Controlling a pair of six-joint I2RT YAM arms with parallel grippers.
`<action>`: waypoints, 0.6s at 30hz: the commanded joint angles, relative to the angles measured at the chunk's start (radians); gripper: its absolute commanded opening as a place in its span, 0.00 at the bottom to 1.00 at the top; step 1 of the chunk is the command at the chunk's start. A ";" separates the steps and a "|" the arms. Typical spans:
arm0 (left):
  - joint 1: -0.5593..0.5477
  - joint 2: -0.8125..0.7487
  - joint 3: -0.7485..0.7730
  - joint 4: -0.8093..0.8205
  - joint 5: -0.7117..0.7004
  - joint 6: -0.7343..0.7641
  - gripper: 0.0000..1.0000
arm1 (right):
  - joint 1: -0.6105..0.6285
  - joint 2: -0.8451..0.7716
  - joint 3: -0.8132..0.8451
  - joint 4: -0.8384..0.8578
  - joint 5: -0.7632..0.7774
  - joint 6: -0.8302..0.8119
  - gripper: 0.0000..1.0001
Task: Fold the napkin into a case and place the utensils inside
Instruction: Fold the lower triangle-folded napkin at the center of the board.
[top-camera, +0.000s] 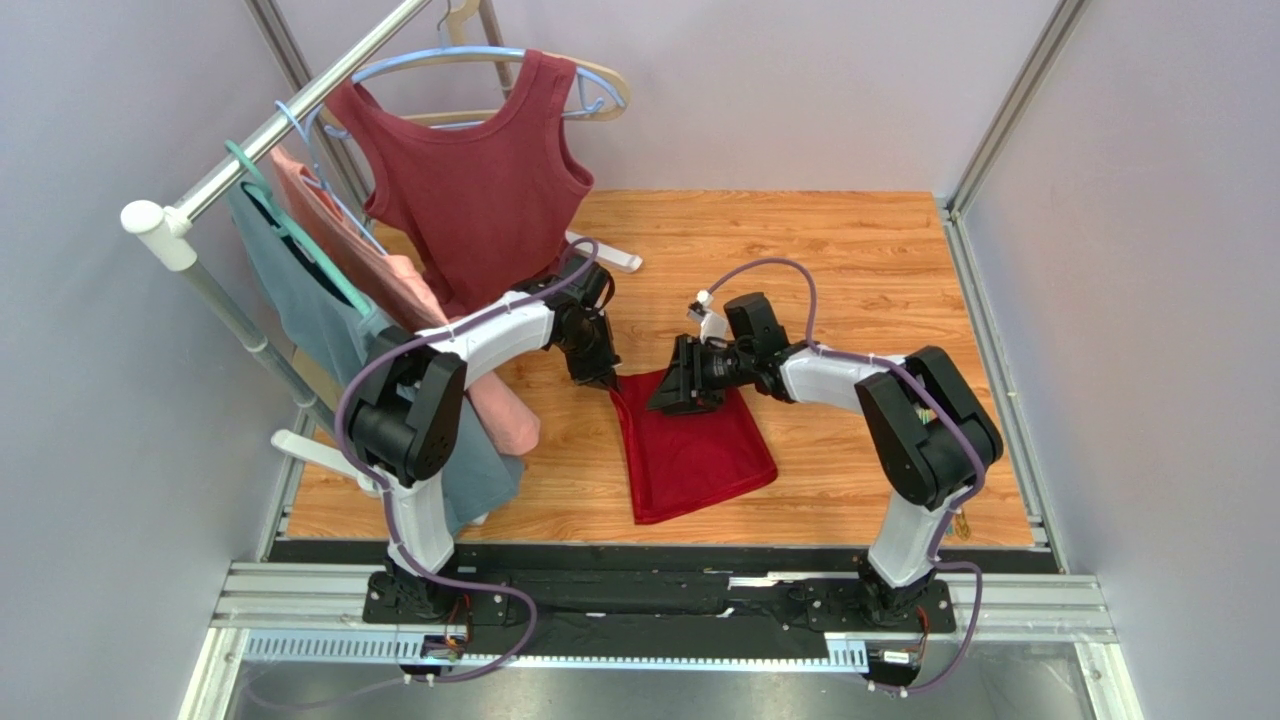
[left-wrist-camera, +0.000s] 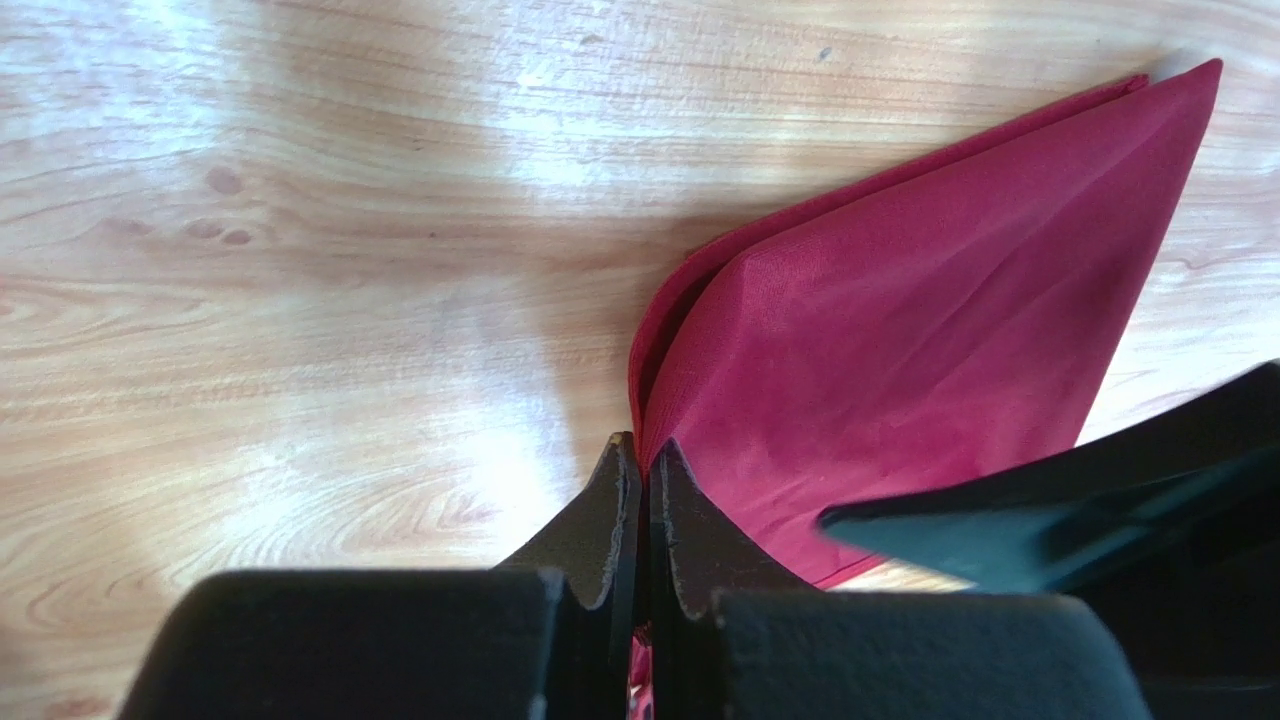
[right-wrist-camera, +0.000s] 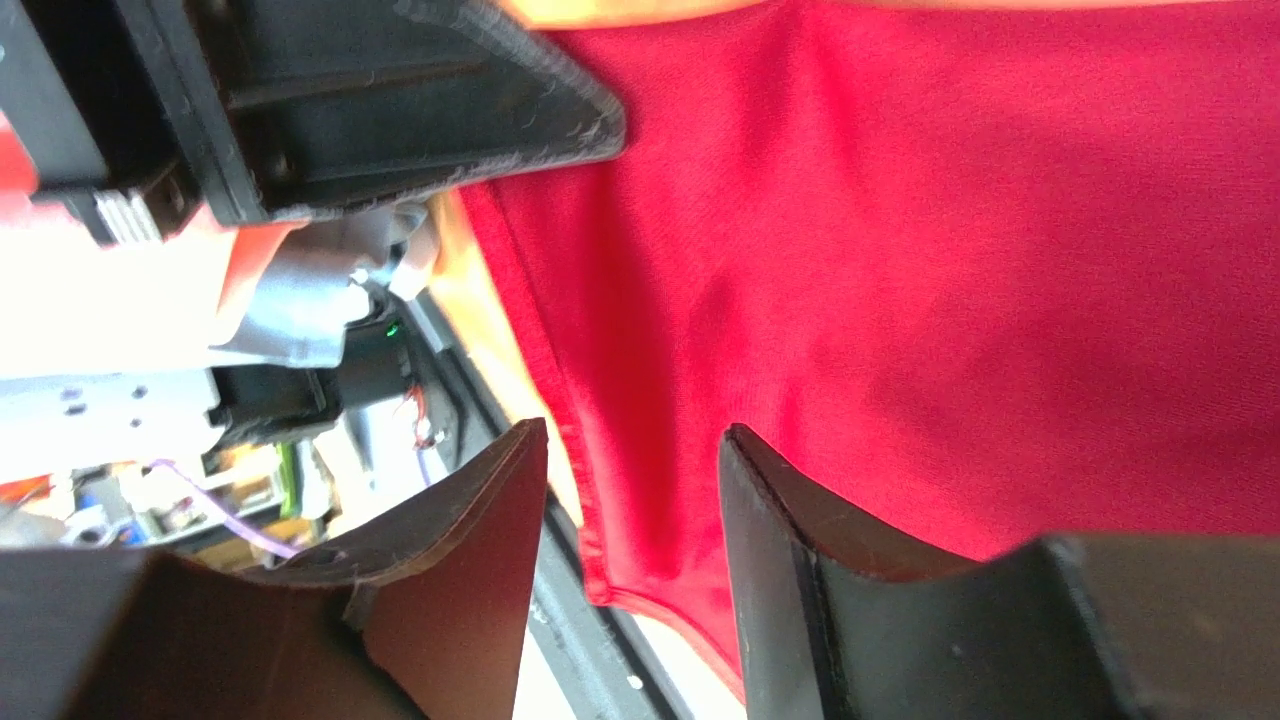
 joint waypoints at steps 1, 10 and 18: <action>-0.007 0.010 0.053 -0.056 -0.031 0.022 0.00 | -0.022 0.004 0.068 -0.144 0.115 -0.097 0.45; -0.025 0.028 0.079 -0.060 -0.056 -0.006 0.00 | -0.007 0.116 0.202 -0.151 0.182 -0.118 0.00; -0.034 0.039 0.109 -0.065 -0.070 -0.039 0.00 | 0.008 0.237 0.258 -0.128 0.177 -0.108 0.00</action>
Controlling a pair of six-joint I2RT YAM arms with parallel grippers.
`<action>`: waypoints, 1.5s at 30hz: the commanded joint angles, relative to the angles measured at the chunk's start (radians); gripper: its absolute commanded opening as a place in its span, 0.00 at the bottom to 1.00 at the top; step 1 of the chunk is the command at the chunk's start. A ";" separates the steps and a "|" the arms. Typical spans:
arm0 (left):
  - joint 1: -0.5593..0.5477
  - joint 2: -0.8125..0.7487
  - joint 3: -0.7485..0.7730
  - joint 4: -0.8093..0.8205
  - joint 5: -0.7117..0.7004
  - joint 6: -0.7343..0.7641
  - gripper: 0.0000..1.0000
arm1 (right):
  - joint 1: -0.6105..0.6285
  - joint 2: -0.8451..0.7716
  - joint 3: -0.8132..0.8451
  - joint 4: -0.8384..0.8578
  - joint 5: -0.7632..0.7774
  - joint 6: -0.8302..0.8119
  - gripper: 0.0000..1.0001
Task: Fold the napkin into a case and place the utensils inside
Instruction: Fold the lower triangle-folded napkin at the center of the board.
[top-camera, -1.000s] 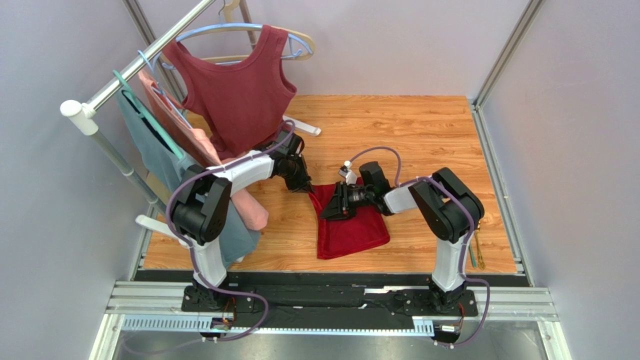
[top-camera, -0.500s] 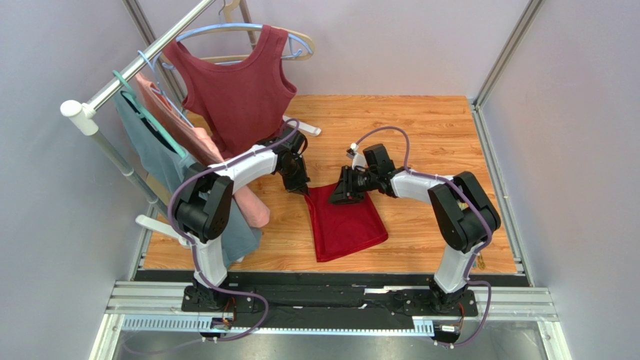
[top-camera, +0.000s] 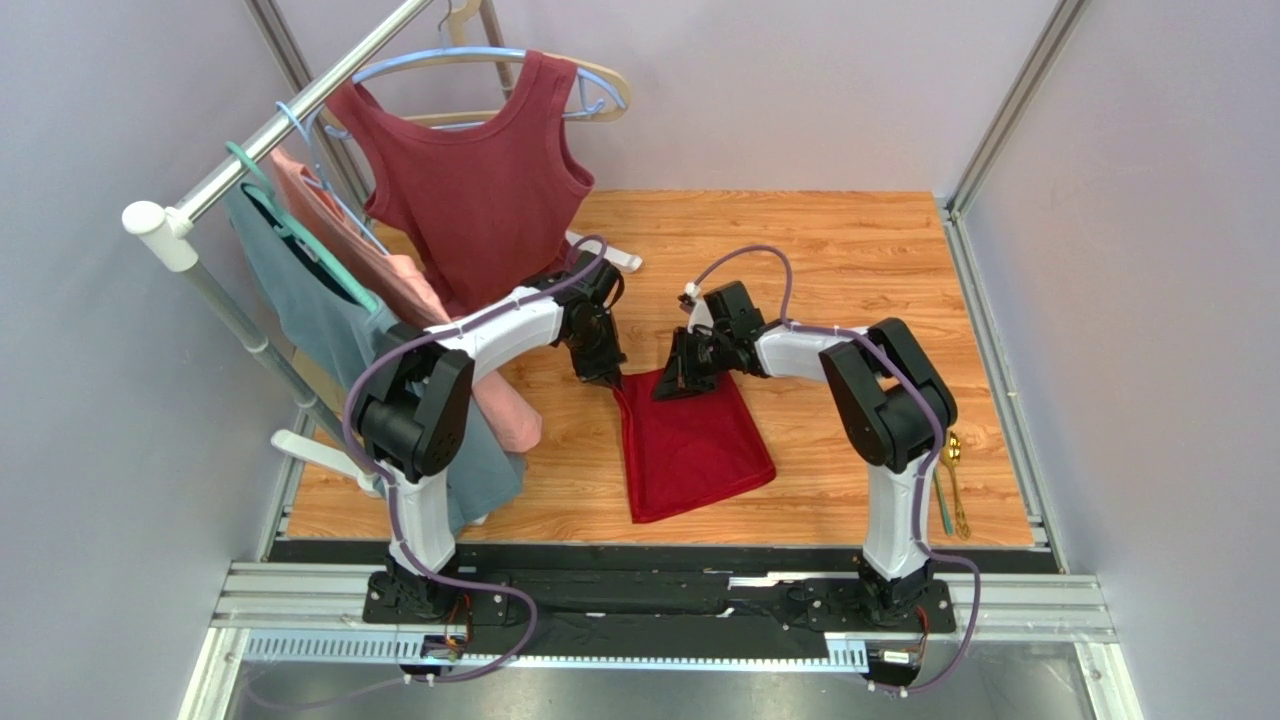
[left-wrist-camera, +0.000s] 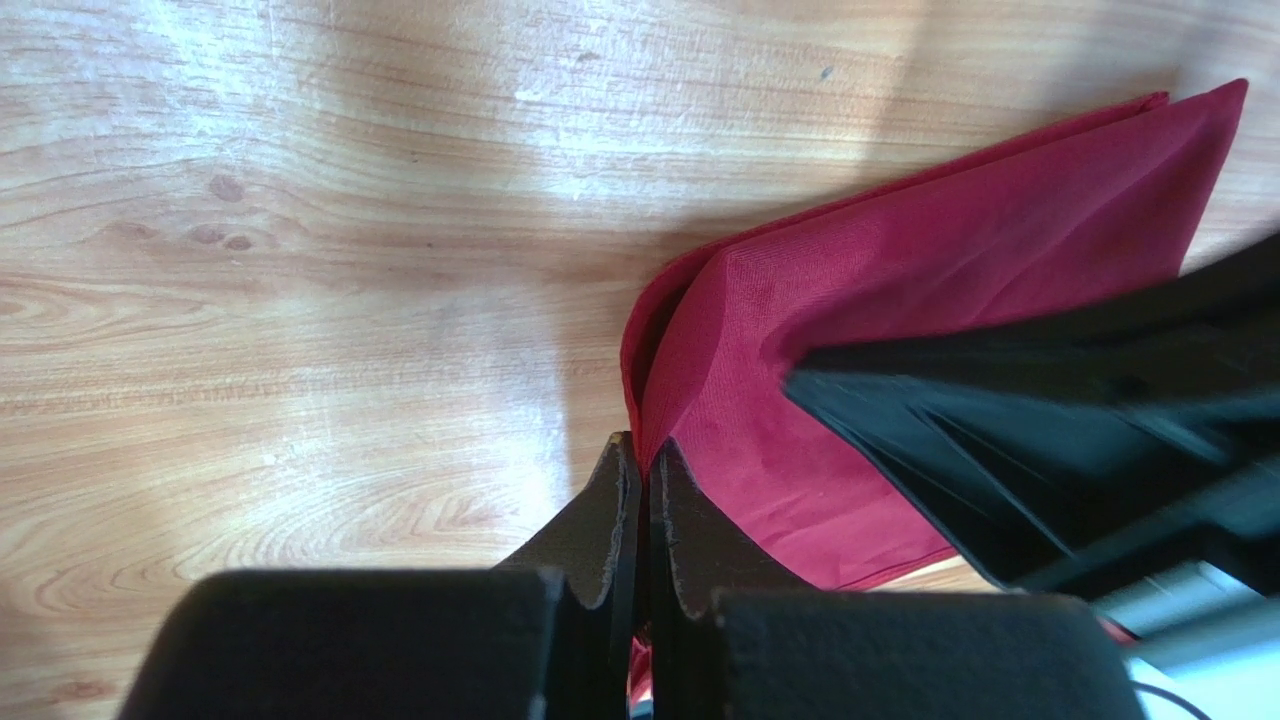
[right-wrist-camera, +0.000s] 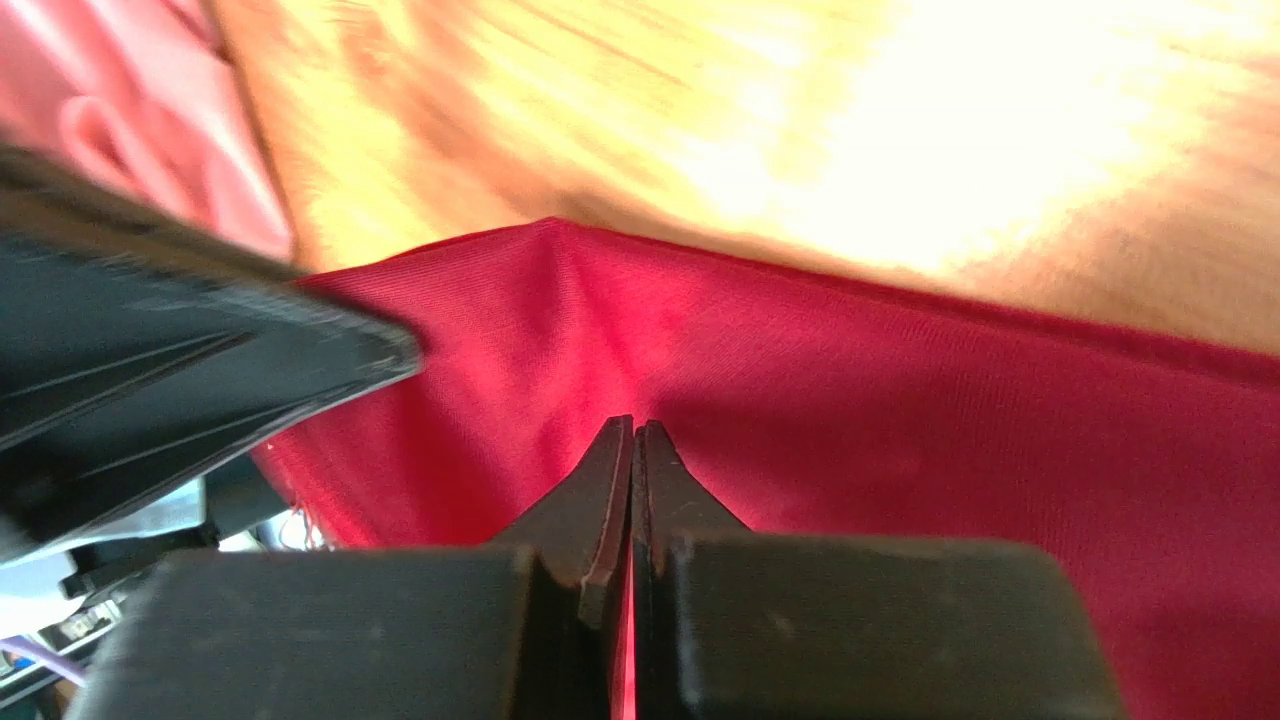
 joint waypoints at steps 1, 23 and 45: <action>-0.011 0.006 0.055 -0.010 -0.024 -0.033 0.00 | 0.015 0.056 0.044 0.021 0.019 -0.011 0.00; -0.089 0.160 0.236 0.007 -0.070 -0.117 0.00 | -0.038 -0.026 0.003 -0.025 -0.024 0.037 0.00; -0.116 0.215 0.270 0.073 -0.122 -0.176 0.00 | -0.055 -0.085 -0.161 -0.036 0.100 -0.021 0.00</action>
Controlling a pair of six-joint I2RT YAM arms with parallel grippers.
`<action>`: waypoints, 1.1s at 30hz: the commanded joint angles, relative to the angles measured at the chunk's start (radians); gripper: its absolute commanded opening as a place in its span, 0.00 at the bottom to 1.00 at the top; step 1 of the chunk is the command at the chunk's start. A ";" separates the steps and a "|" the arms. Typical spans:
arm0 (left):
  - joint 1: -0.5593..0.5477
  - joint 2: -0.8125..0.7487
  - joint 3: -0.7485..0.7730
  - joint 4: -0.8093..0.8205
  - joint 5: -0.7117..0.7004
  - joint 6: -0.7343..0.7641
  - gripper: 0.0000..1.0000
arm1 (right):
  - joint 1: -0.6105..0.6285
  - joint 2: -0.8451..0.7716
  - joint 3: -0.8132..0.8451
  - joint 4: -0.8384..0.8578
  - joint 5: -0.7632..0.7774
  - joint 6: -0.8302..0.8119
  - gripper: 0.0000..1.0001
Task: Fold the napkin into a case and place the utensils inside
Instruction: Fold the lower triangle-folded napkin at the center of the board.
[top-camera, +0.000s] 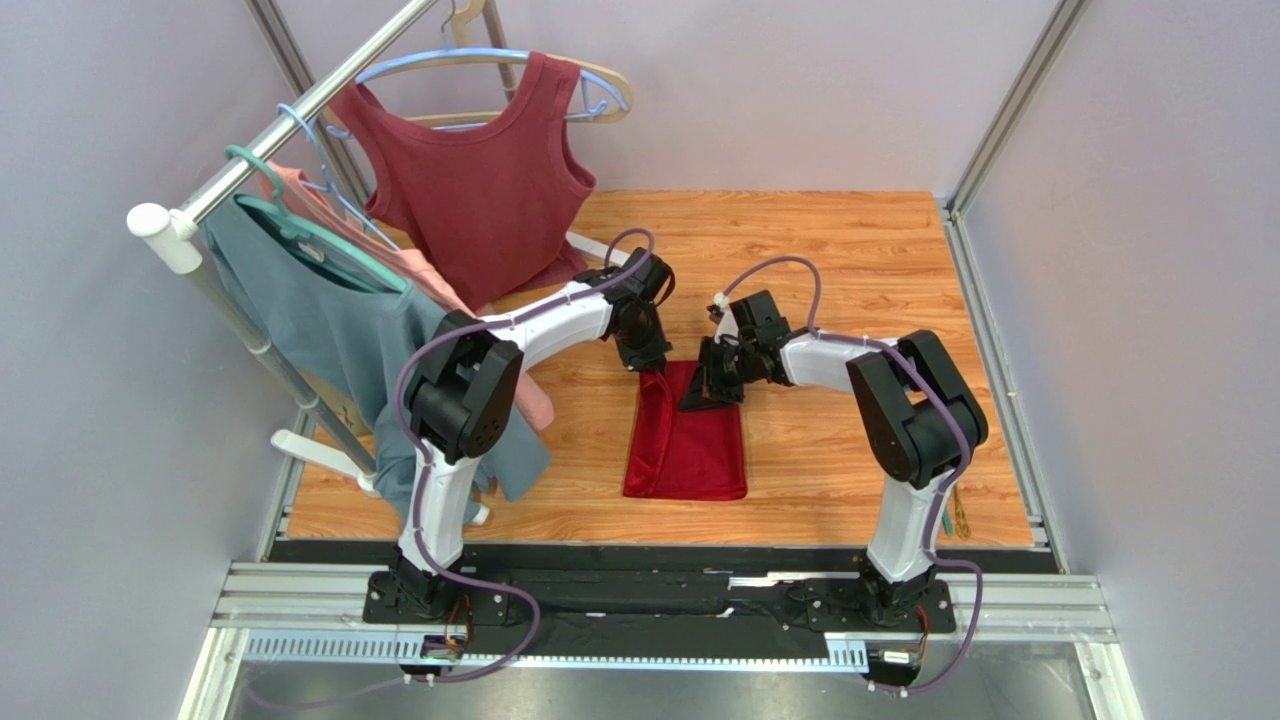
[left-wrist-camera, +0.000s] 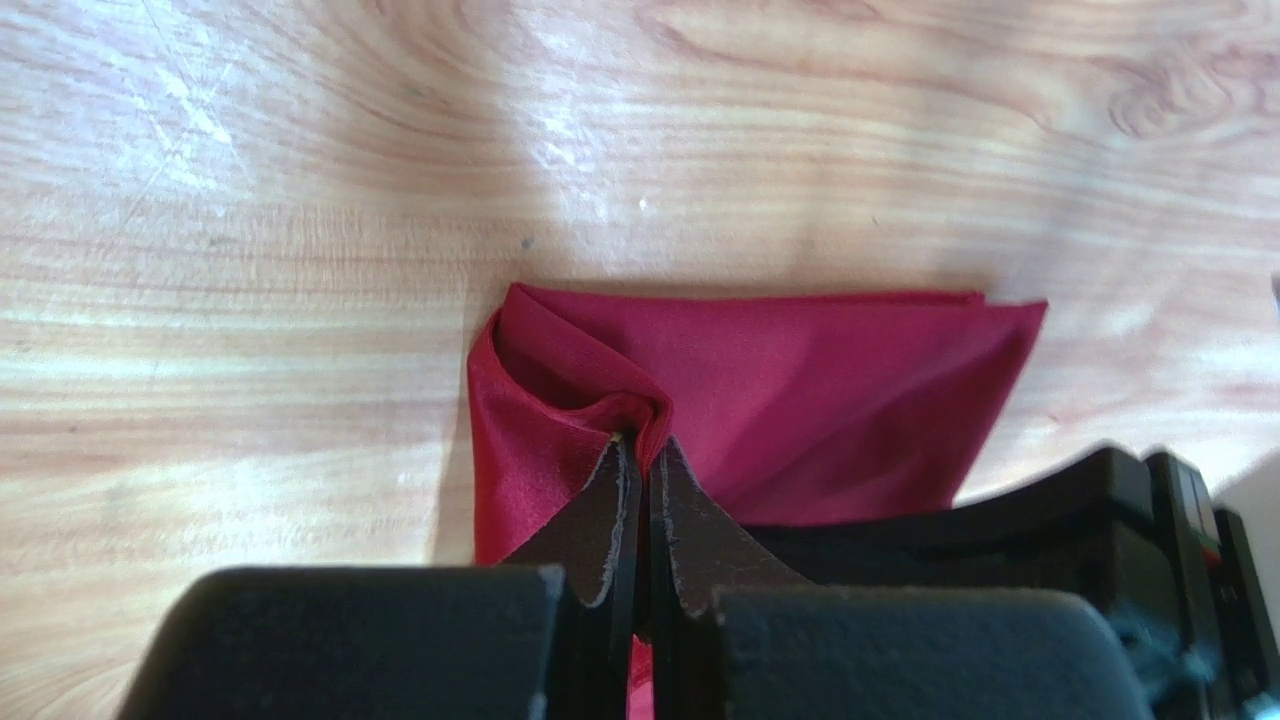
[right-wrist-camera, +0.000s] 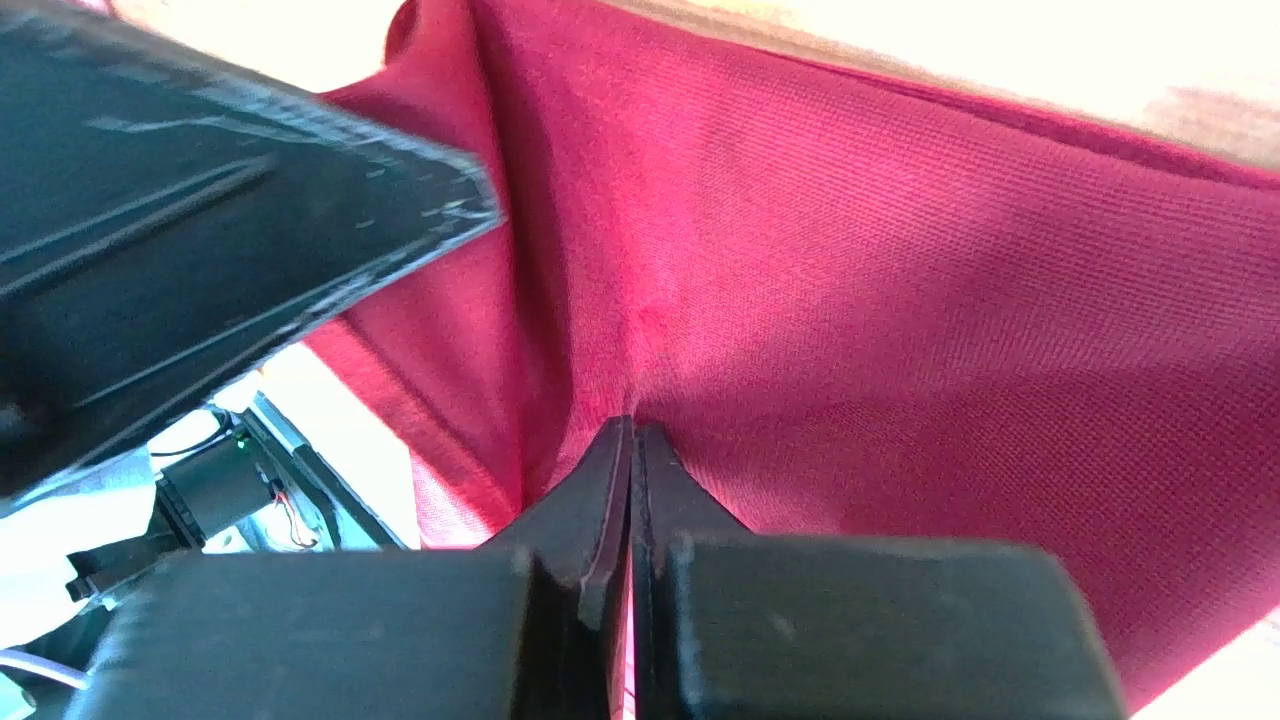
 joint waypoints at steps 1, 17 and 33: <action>-0.013 0.022 0.048 0.025 -0.045 -0.045 0.00 | 0.000 0.014 -0.043 0.044 0.046 -0.008 0.00; -0.045 0.054 0.082 0.018 -0.161 -0.059 0.00 | -0.001 -0.035 -0.045 0.015 0.034 -0.017 0.00; -0.055 0.065 0.082 0.061 -0.177 -0.088 0.00 | -0.004 -0.087 -0.017 -0.126 0.143 -0.073 0.00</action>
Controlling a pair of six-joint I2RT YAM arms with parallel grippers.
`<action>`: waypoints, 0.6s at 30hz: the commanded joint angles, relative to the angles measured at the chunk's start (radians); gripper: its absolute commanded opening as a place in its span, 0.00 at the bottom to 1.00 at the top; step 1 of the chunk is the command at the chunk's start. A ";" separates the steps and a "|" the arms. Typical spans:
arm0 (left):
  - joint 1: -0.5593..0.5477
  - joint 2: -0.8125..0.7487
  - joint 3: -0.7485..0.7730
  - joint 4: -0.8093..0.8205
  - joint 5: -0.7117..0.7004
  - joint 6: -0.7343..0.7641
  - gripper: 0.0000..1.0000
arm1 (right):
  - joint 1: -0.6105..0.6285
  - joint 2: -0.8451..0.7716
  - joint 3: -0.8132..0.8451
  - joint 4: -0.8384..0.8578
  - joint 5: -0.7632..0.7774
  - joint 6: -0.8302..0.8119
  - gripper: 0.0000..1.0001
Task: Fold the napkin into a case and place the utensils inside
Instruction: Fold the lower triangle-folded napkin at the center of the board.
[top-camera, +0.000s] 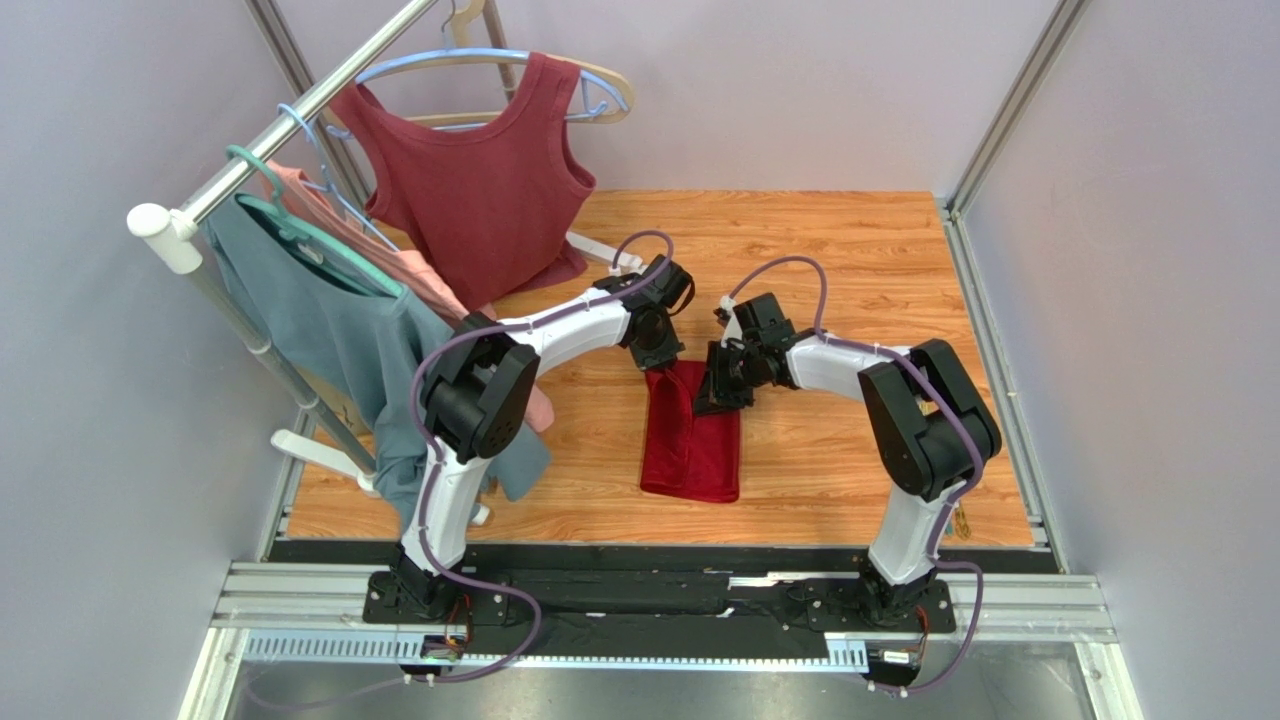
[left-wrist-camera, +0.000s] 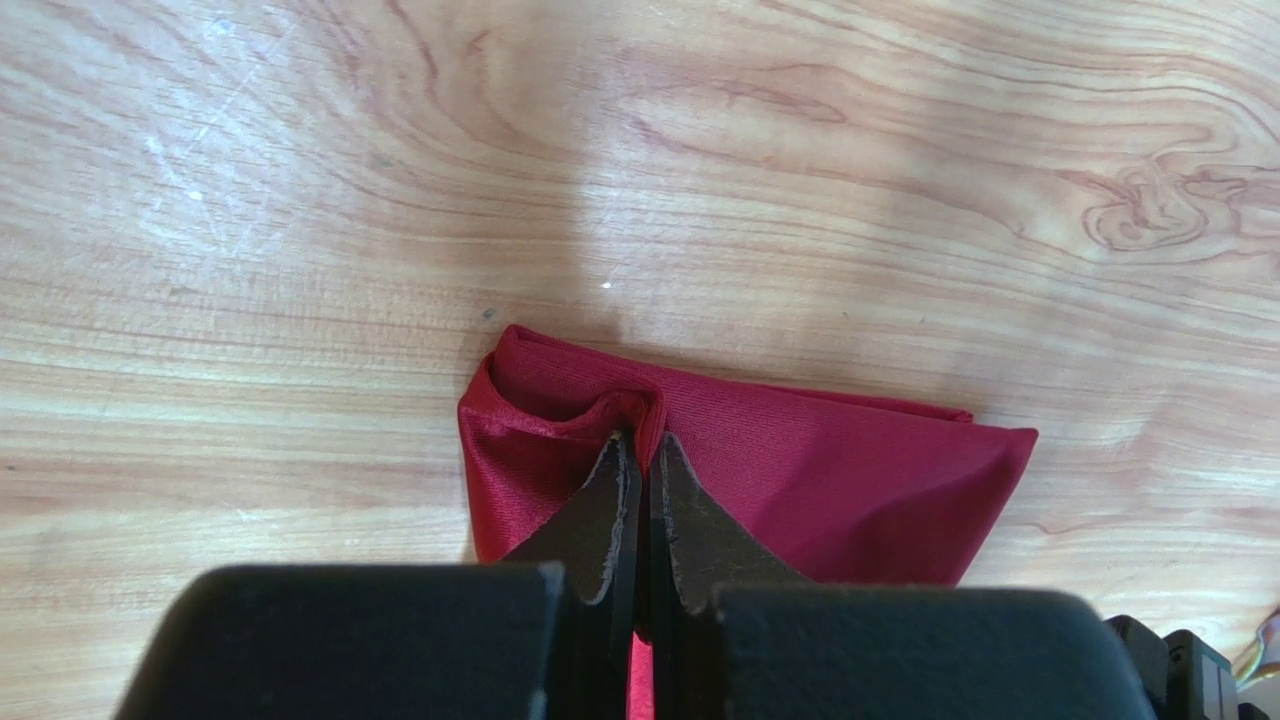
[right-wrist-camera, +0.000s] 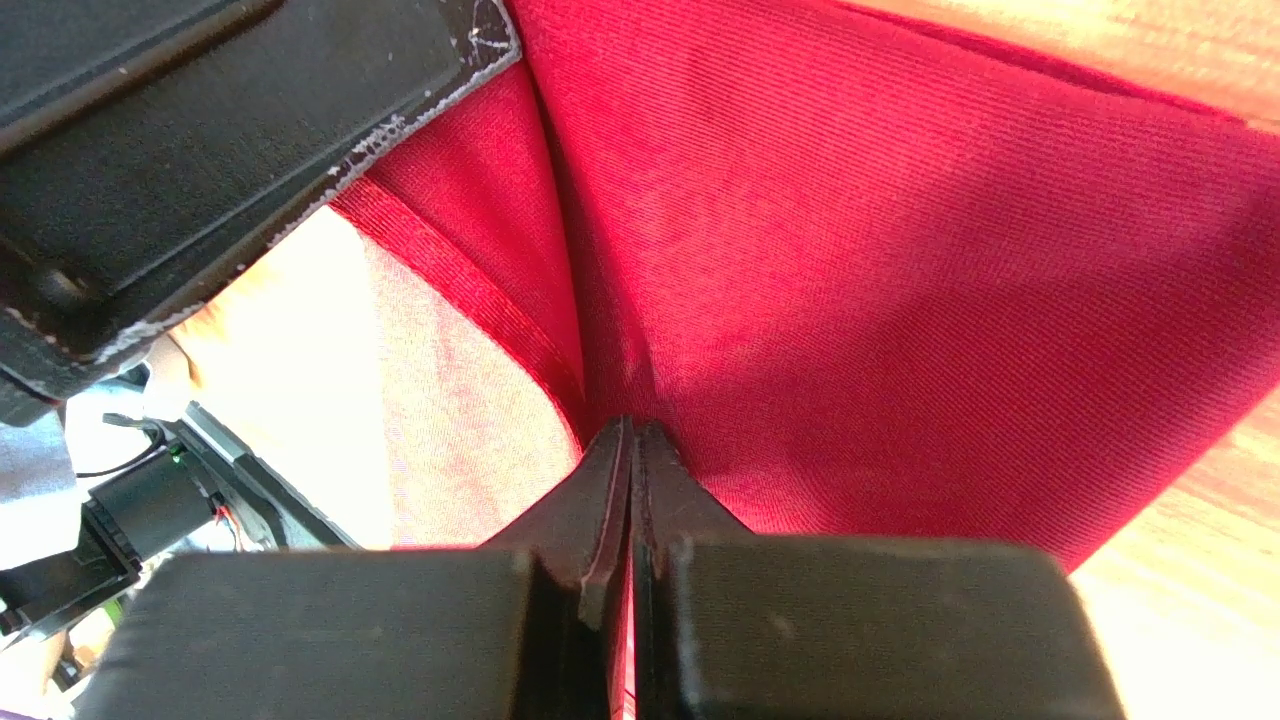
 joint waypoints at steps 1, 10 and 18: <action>-0.004 0.015 0.035 0.036 -0.009 -0.005 0.00 | -0.006 -0.026 0.020 -0.062 0.063 -0.041 0.00; -0.008 0.006 0.007 0.061 0.008 0.048 0.07 | -0.027 -0.099 0.050 -0.104 0.104 -0.052 0.00; -0.019 -0.009 -0.013 0.069 0.020 0.093 0.29 | -0.024 -0.136 0.036 -0.059 0.046 -0.090 0.24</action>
